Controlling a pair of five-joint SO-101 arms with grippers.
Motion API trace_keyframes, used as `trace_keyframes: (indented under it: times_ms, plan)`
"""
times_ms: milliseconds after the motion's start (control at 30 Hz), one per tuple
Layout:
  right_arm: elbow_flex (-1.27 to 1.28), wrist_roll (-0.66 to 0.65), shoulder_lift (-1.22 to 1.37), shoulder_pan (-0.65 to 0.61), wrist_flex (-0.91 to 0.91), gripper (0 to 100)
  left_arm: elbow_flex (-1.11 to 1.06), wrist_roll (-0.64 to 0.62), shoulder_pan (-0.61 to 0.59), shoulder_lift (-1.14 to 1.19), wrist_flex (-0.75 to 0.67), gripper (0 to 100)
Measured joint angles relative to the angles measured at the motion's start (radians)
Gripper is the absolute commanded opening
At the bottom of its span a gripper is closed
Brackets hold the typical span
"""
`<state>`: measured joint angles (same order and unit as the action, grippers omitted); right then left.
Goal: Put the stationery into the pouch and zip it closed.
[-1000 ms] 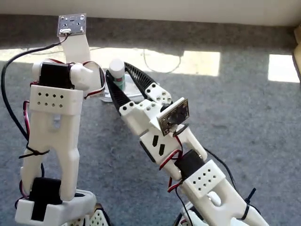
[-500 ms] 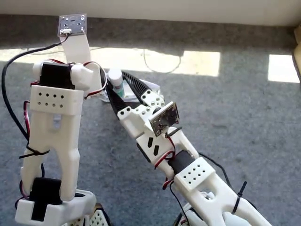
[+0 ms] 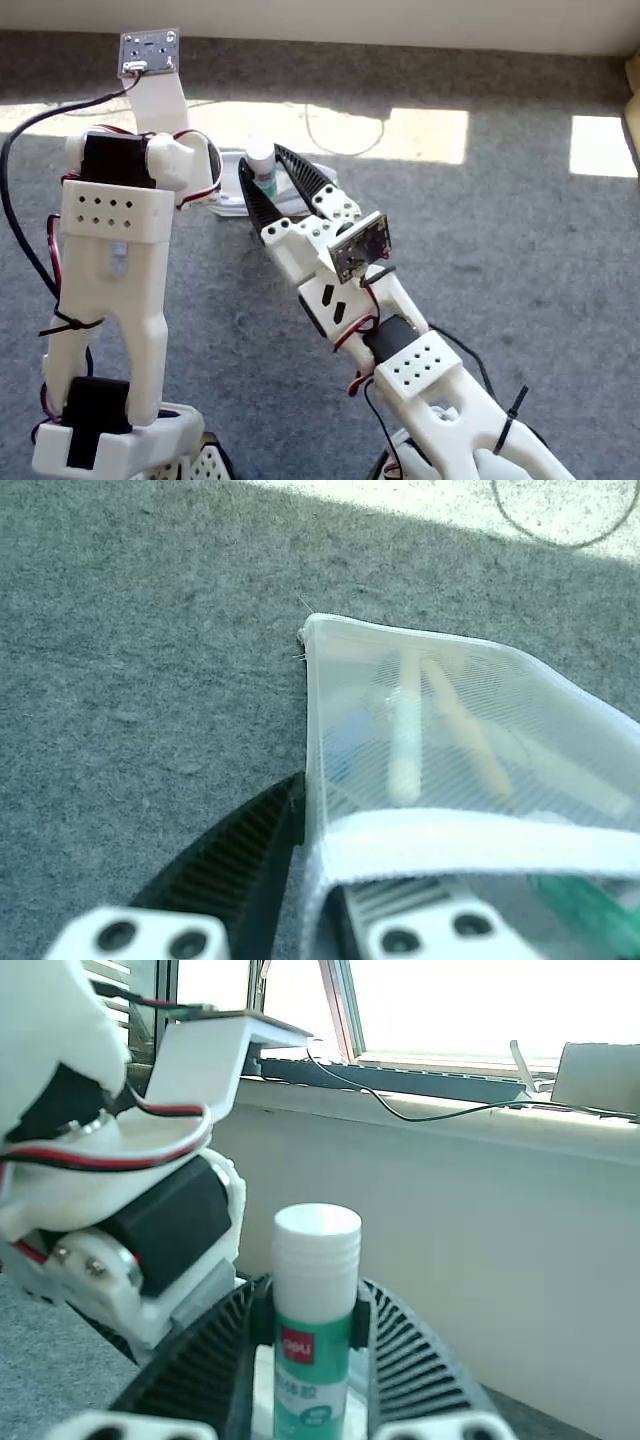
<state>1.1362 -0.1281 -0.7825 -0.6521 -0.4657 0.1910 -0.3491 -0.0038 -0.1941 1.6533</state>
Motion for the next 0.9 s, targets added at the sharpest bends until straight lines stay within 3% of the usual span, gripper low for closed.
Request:
trace_keyframes:
  times_ms: [267,467,700,900]
  plan:
    - [0.000,0.000,0.000,0.002,0.006,1.8,0.000,0.000,0.000,0.000,0.000,1]
    - [-0.002,-0.003,-0.015,0.002,0.107,1.2,-0.002,0.000,0.000,0.000,0.000,1]
    - [-0.003,-0.233,-0.072,0.002,0.215,1.2,-0.002,0.000,0.000,0.000,0.000,1]
    - [-0.003,-0.319,-0.150,0.002,0.330,1.6,-0.002,0.000,0.000,0.000,0.000,1]
